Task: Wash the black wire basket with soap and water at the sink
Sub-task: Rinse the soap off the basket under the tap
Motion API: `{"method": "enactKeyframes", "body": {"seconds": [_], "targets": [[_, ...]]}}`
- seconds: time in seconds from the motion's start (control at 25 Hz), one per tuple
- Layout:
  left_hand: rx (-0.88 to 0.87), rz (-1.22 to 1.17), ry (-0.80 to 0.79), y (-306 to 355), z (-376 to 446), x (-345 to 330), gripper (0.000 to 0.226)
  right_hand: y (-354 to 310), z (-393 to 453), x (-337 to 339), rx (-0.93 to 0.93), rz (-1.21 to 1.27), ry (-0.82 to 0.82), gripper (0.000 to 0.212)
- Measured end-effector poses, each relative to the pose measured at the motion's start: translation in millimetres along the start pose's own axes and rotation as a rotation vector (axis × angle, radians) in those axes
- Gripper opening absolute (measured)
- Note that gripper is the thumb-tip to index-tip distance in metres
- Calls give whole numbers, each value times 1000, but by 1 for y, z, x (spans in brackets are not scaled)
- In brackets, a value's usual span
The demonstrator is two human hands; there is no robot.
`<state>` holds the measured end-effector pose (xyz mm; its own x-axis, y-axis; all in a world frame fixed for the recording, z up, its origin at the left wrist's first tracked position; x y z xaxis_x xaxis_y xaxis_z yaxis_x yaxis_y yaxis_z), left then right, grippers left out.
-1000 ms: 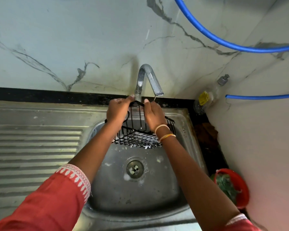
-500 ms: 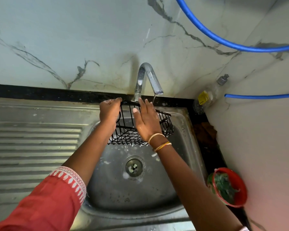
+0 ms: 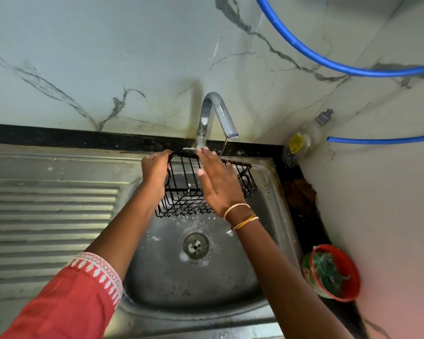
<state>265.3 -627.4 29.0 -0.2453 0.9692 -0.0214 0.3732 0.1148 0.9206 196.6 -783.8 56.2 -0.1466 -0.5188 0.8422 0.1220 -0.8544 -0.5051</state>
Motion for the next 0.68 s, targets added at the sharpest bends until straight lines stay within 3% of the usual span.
{"method": "enactKeyframes", "body": {"seconds": [0.16,0.2,0.32,0.4,0.44,0.56,0.6,0.68], "targets": [[35,6,-16,-6,10,15,25,89,-3,18,-465,-148,-73,73],[51,7,-12,-9,9,12,24,76,-1,16,-452,-168,-73,71],[91,-25,-6,-18,3,-1,20,-14,1,-2,-73,-116,-69,66],[108,-20,-19,-22,1,-3,14,-20,-4,0,47,-127,-81,60],[115,-24,-23,-21,2,1,14,4,1,6,-4,-138,-65,55],[127,-45,-12,-17,8,13,16,91,10,17,-423,-157,-107,51],[126,-33,-23,-19,9,11,15,92,11,13,-452,-158,-138,53],[104,-25,-63,-19,5,-2,11,43,26,-8,-290,-103,-141,53]]}}
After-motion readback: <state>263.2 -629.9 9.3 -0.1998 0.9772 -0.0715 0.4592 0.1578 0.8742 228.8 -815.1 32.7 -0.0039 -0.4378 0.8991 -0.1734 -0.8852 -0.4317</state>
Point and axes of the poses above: each hand's wrist, its own z-axis towards the middle knuckle, its own x-axis out of the back of the hand, y = z × x, the point moved 7 cm from there along z, towards the middle knuckle, and after that the axes turned 4 degrees about z, right-handed, at the moved point
